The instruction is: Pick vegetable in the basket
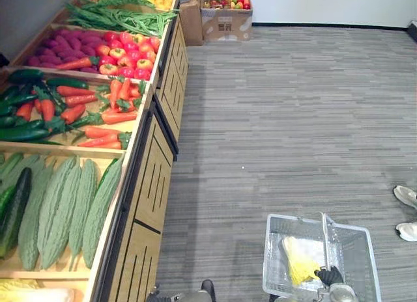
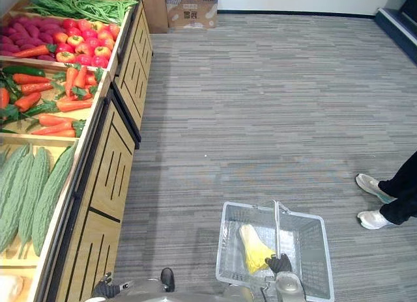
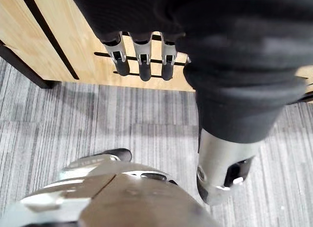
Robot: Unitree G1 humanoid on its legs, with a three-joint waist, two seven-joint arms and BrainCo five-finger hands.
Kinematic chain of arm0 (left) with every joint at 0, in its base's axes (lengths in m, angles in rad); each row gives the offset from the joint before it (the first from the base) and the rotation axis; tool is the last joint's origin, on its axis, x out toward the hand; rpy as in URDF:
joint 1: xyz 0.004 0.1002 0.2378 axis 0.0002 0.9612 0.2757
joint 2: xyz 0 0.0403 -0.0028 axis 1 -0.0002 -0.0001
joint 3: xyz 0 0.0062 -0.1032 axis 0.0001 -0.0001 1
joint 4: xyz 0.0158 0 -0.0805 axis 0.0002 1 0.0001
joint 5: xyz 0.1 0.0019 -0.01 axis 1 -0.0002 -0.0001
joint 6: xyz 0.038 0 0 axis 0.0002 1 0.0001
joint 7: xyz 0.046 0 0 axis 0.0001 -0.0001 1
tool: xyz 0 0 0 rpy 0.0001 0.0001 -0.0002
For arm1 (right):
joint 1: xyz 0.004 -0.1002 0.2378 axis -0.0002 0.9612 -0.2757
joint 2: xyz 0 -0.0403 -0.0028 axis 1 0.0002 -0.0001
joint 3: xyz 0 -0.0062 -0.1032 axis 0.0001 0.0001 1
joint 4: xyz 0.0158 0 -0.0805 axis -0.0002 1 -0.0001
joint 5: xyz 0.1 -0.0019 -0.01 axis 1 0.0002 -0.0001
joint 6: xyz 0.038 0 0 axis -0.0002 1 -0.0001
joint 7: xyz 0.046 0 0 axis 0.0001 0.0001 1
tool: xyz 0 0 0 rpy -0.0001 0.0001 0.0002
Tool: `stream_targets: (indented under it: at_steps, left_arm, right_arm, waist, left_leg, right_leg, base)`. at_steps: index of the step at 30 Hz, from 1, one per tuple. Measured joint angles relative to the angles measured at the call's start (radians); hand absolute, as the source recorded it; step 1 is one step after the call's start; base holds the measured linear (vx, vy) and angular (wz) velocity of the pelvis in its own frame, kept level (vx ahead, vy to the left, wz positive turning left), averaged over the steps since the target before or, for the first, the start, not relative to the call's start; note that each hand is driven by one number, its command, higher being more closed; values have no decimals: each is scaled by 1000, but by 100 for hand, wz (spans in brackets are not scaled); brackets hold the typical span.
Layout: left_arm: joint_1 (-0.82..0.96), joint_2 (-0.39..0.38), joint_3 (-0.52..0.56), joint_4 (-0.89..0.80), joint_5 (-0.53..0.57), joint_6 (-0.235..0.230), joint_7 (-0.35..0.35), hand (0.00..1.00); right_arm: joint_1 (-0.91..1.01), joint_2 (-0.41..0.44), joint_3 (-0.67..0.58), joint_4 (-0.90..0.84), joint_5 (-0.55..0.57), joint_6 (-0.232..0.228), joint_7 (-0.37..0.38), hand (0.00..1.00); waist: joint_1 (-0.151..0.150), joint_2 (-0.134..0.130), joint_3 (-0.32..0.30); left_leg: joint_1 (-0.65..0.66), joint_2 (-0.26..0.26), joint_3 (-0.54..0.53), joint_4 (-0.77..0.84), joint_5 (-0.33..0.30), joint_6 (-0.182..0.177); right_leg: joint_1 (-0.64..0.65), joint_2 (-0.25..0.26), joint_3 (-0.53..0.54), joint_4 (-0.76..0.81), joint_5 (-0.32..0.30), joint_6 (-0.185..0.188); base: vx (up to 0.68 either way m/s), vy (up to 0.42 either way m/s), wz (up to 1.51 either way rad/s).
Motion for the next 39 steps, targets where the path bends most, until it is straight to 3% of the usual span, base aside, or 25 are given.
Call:
stream_targets:
  at_steps: [11,14,16,18,19,21,23,25,26,27,28,29,33,34,36,37,39]
  left_arm:
    - [15,-4,-1,2,10,-1,-20,0]
    - [17,-7,-12,2,10,1,-23,0]
    - [27,12,-18,0,10,1,-28,0]
    - [36,18,-18,-1,10,1,-29,0]
    - [39,21,-16,0,9,2,-29,0]
    - [39,17,-13,0,9,7,-30,0]
    - [32,10,-11,0,9,7,-30,0]
    - [15,10,7,0,9,7,-30,0]
    - [14,11,8,-1,9,7,-30,0]
    - [9,11,14,-1,9,7,-30,0]
    - [-5,-8,18,0,10,6,-31,0]
    - [-7,-16,23,-3,10,1,-31,0]
    - [-23,-30,44,-7,3,0,-30,0]
    - [-23,-31,54,-10,-3,1,-30,0]
    - [-16,-32,61,-11,-3,3,-31,0]
    - [-17,-31,67,-19,-26,2,-31,0]
    - [-25,-33,70,-37,-40,3,-31,0]
  right_arm:
    - [-9,-2,-17,14,0,-8,17,100]
    - [-21,-3,-80,12,2,-14,13,100]
    - [-21,-5,-99,-10,2,-16,1,100]
    - [-11,2,-99,-13,3,-13,-2,100]
    - [-9,12,-99,-18,3,-15,-2,100]
    - [-11,18,-105,-18,3,-16,-1,100]
    - [-16,18,-116,-18,4,-16,-1,100]
    - [-23,24,-120,-16,7,-3,-2,100]
    - [-24,27,-121,-17,9,-2,-2,100]
    - [-28,27,-139,-19,13,4,-4,100]
    - [-40,23,-160,-17,14,8,-4,100]
    - [-48,25,-163,-17,13,6,-4,100]
    - [-56,27,-157,-8,1,4,2,100]
    - [-36,27,-152,-4,2,7,0,100]
    - [-21,22,-125,1,4,8,-2,100]
    - [-21,23,-114,9,12,9,-4,100]
    - [-22,29,-115,19,21,13,-5,100]
  waist:
    - [5,2,-9]
    - [8,15,-1]
    - [4,-5,15]
    - [-4,-20,16]
    - [-4,-22,17]
    - [-9,-15,21]
    - [-12,0,28]
    - [-16,-21,41]
    - [-18,-27,44]
    - [-34,-29,40]
    - [-28,11,34]
    - [-24,17,33]
    - [-6,36,29]
    - [-8,39,30]
    - [-2,29,38]
    - [7,31,40]
    - [24,24,49]
  left_leg:
    - [76,0,43,-87,14,45]
    - [125,15,55,-101,-17,74]
    - [184,-4,53,-102,-38,90]
    - [228,-4,44,-101,-62,106]
    - [239,3,43,-101,-72,107]
    - [238,19,36,-100,-88,103]
    - [241,46,26,-103,-102,92]
    - [283,56,19,-120,-113,50]
    - [294,57,14,-120,-123,36]
    - [314,77,-11,-121,-143,14]
    - [323,119,-20,-112,-137,12]
    - [309,136,-27,-94,-121,-6]
    - [188,197,-111,170,47,-31]
    - [108,222,-152,373,160,-24]
    - [10,254,-172,613,277,-40]
    - [-70,281,-162,800,205,-31]
    - [-164,272,-136,928,88,-13]
  right_leg:
    - [-7,8,34,49,-5,-8]
    - [-118,-5,49,343,-21,-33]
    - [-214,-64,63,627,0,-63]
    - [-243,-83,60,737,6,-73]
    - [-262,-78,36,746,-31,-76]
    - [-305,-66,-39,686,-71,-77]
    - [-322,-35,-119,487,-50,-54]
    - [-331,-6,-146,139,95,-17]
    - [-337,-6,-141,98,118,-13]
    - [-344,5,-127,116,222,-51]
    - [-355,43,-128,162,206,-100]
    - [-368,55,-128,186,183,-116]
    - [-332,103,-155,224,69,-144]
    - [-257,117,-176,205,28,-141]
    - [-169,136,-186,161,-1,-144]
    - [-104,153,-187,128,-12,-147]
    - [-6,160,-183,69,-19,-140]
  base:
    - [18,-5,-12]
    - [-2,55,-17]
    - [9,78,2]
    - [132,42,11]
    - [152,20,5]
    - [248,-13,9]
    - [334,-67,21]
    - [536,-199,32]
    - [649,-292,49]
    - [686,-302,42]
    - [483,-207,27]
    - [496,-258,-10]
    - [613,-370,-1]
    - [579,-236,29]
    - [611,-204,18]
    - [516,-153,5]
    - [440,-91,2]
